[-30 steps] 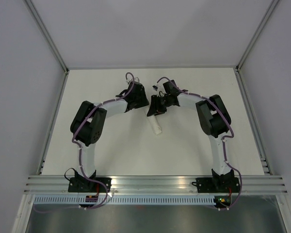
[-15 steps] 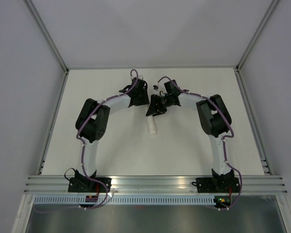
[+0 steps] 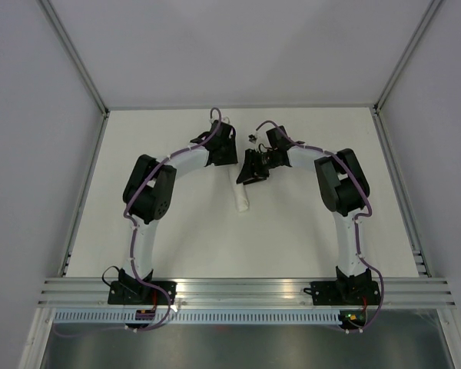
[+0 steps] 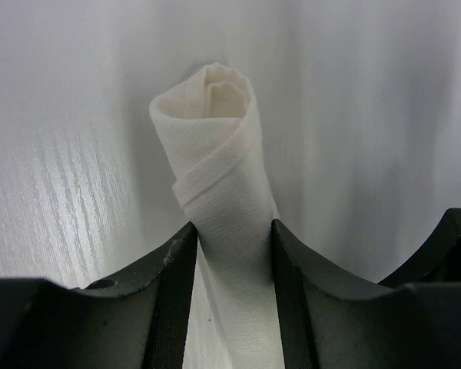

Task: Fold the napkin, place the utensils inside, and roll it up
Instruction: Roll the napkin with the utensil

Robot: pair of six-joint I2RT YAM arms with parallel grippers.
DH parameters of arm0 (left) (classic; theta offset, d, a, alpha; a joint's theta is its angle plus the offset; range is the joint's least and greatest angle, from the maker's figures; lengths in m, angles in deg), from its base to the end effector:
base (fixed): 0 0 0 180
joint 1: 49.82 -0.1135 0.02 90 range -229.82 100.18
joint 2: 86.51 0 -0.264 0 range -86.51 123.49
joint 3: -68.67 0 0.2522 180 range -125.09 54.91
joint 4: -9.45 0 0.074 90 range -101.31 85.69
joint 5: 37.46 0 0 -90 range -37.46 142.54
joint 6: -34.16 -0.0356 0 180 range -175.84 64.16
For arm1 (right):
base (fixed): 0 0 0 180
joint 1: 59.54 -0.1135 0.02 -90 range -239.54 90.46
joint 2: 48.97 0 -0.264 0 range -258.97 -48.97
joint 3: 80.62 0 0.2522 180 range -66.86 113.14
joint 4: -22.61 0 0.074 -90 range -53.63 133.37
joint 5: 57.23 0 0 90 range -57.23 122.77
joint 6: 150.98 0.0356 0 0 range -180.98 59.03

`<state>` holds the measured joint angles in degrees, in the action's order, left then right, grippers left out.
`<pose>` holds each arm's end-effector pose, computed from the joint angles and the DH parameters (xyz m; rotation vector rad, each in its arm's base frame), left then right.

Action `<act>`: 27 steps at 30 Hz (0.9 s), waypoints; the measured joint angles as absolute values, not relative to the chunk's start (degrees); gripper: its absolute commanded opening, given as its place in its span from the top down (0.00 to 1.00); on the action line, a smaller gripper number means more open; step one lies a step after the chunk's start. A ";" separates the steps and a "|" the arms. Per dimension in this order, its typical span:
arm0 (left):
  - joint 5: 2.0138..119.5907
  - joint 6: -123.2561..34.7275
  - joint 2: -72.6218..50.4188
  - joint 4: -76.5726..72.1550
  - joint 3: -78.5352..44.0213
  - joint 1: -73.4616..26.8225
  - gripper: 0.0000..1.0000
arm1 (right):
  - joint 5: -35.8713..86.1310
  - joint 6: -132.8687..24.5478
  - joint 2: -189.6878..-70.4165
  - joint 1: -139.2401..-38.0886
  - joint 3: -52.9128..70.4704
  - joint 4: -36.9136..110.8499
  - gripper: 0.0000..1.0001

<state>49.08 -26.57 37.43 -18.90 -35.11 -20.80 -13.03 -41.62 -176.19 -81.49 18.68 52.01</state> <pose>0.4179 -0.2294 0.1636 -0.0334 2.4532 -0.3878 0.4133 0.1941 0.1225 -0.3802 2.5889 1.2950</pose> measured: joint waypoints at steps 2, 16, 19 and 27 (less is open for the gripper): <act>49.45 -26.92 37.63 -19.01 -35.35 -20.69 0.51 | -13.01 -41.64 -176.19 -81.19 18.66 52.43 0.53; 51.07 -28.97 37.78 -20.28 -36.99 -20.30 0.47 | -13.73 -41.10 -176.10 -79.92 17.79 52.84 0.58; 51.22 -29.21 37.98 -20.52 -37.38 -20.30 0.47 | -13.88 -40.75 -176.10 -79.92 17.65 52.67 0.58; 52.68 -29.87 38.59 -20.56 -38.25 -20.17 0.47 | -13.77 -40.35 -175.45 -79.92 17.50 52.47 0.55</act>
<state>52.68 -29.87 38.59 -20.56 -38.25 -20.17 -13.77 -40.35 -175.45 -79.92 17.50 52.47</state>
